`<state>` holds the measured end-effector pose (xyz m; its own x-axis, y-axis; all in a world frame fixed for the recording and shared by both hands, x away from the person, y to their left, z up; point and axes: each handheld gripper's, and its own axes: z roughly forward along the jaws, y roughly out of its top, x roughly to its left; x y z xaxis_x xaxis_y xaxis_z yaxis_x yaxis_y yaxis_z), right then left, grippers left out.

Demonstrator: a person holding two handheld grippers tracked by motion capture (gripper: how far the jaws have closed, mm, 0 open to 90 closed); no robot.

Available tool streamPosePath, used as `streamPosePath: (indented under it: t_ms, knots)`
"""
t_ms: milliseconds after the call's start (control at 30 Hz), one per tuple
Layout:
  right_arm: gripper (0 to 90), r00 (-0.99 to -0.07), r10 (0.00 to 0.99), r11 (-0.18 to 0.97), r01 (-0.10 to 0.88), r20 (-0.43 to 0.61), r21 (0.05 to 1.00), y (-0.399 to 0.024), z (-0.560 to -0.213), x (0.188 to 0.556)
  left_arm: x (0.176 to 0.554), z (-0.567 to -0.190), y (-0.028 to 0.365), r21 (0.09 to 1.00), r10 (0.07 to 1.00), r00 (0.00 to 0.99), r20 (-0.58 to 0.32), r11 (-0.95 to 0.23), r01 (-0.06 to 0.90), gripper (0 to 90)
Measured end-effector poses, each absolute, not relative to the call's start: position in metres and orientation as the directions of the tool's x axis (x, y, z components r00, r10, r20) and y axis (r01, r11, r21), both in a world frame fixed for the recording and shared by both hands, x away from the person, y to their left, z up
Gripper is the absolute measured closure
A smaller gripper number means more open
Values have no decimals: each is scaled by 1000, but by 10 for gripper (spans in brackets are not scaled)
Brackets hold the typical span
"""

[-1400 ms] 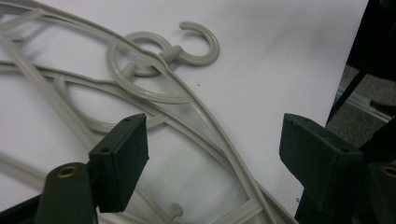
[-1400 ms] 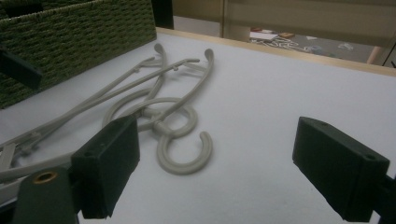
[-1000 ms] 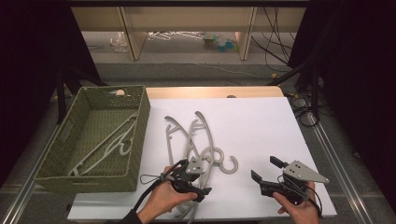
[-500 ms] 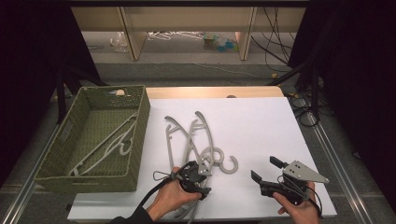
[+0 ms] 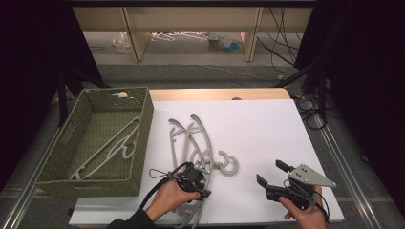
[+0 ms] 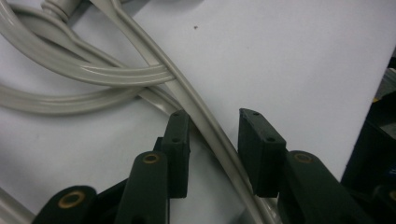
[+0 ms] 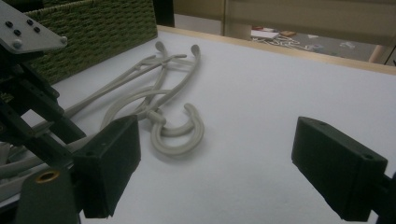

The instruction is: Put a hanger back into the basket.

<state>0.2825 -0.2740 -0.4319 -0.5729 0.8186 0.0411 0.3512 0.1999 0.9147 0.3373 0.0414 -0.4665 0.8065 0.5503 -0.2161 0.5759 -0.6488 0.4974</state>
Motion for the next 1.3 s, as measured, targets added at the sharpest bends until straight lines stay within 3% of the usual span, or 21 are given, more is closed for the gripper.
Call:
streamPosePath:
  t_ms: [233,300,367,533,600,867,1067,1300]
  knots:
    - [166,-579,813,174,327,51,929,-272,-434,284,341,-466,43,481,565,788,-246,-634,605,649]
    - [166,-578,814,175,328,50,928,-272,-434,284,344,-468,41,479,576,780,-244,-628,613,557]
    - [166,-577,816,202,344,37,917,-273,-433,283,345,-469,39,478,586,780,-220,-632,610,525]
    - [166,-580,813,177,332,53,927,-272,-435,284,352,-468,38,467,614,752,-240,-606,644,562]
    - [167,-578,815,183,334,48,924,-272,-434,284,353,-467,41,465,610,754,-244,-609,643,629]
    - [168,-575,817,174,328,50,928,-272,-434,285,350,-463,49,460,588,733,-341,-576,676,696]
    - [167,-576,816,175,330,50,928,-272,-434,285,349,-448,54,492,567,763,-311,-591,639,802]
    - [167,-575,817,172,328,51,929,-272,-434,285,348,-442,57,511,538,813,-223,-646,568,814]
